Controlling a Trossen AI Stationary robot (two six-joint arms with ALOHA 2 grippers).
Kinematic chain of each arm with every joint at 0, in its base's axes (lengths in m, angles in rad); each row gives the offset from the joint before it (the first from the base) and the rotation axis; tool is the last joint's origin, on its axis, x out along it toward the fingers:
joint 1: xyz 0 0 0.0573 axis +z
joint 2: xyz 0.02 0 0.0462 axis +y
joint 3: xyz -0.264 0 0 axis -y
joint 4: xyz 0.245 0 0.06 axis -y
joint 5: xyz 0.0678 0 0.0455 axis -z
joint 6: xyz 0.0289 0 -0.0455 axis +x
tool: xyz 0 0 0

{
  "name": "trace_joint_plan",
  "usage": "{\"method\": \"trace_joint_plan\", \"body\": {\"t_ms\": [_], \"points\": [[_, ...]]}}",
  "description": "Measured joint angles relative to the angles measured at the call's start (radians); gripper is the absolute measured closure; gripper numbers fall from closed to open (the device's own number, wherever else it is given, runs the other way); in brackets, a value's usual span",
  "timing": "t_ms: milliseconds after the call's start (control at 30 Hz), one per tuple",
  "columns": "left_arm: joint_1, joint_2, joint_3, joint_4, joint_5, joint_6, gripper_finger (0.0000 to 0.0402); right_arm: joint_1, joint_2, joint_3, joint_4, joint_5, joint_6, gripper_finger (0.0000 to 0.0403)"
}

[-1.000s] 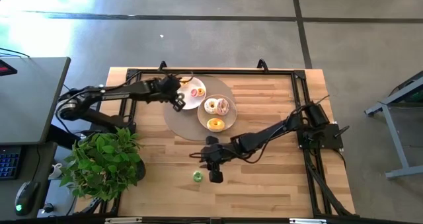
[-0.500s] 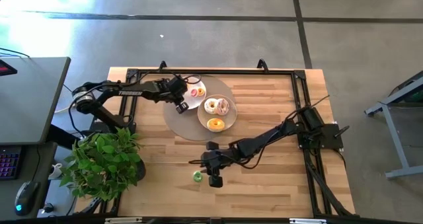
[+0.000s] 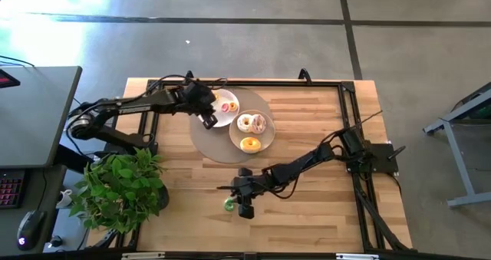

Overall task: Pick & Place donuts
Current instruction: Put the small green doughnut on the white plate

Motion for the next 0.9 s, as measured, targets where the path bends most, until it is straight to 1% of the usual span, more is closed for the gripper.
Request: {"method": "trace_joint_plan", "body": {"t_ms": [100,200,267,333,433,467,533,600,733,833,900], "points": [[0.000,-0.052,-0.001,-0.008,0.095,0.000,0.0312,-0.004,0.027,0.000,0.015,0.012,0.029,0.0304],[0.001,-0.122,-0.001,-0.011,0.182,0.000,0.0312,-0.007,0.059,0.000,0.069,-0.046,0.059,0.0304],[0.001,-0.169,-0.001,-0.010,0.218,0.001,0.0312,-0.007,0.075,0.000,0.122,-0.090,0.059,0.0304],[0.001,-0.219,-0.001,-0.013,0.251,0.000,0.0312,-0.004,0.080,0.000,0.133,-0.094,0.058,0.0307],[0.002,-0.301,-0.001,-0.023,0.302,0.000,0.0312,-0.010,0.080,0.001,0.127,-0.103,0.054,0.0331],[0.002,-0.332,-0.001,-0.032,0.315,0.000,0.0312,-0.015,0.080,0.001,0.125,-0.114,0.054,0.0345],[0.002,-0.393,-0.001,-0.055,0.339,0.000,0.0312,-0.032,0.079,0.001,0.125,-0.168,0.045,0.0381],[0.001,-0.454,-0.001,-0.085,0.347,-0.003,0.0312,-0.051,0.079,0.001,0.131,-0.232,0.031,0.0393],[0.002,-0.586,-0.001,-0.142,0.324,-0.002,0.0312,-0.096,0.049,0.000,0.158,-0.294,0.009,0.0384],[0.002,-0.686,-0.002,-0.175,0.284,0.000,0.0312,-0.146,-0.022,0.002,0.162,-0.292,-0.069,0.0396],[0.002,-0.745,-0.002,-0.184,0.262,0.001,0.0312,-0.192,-0.071,0.004,0.157,-0.236,-0.130,0.0395]]}}
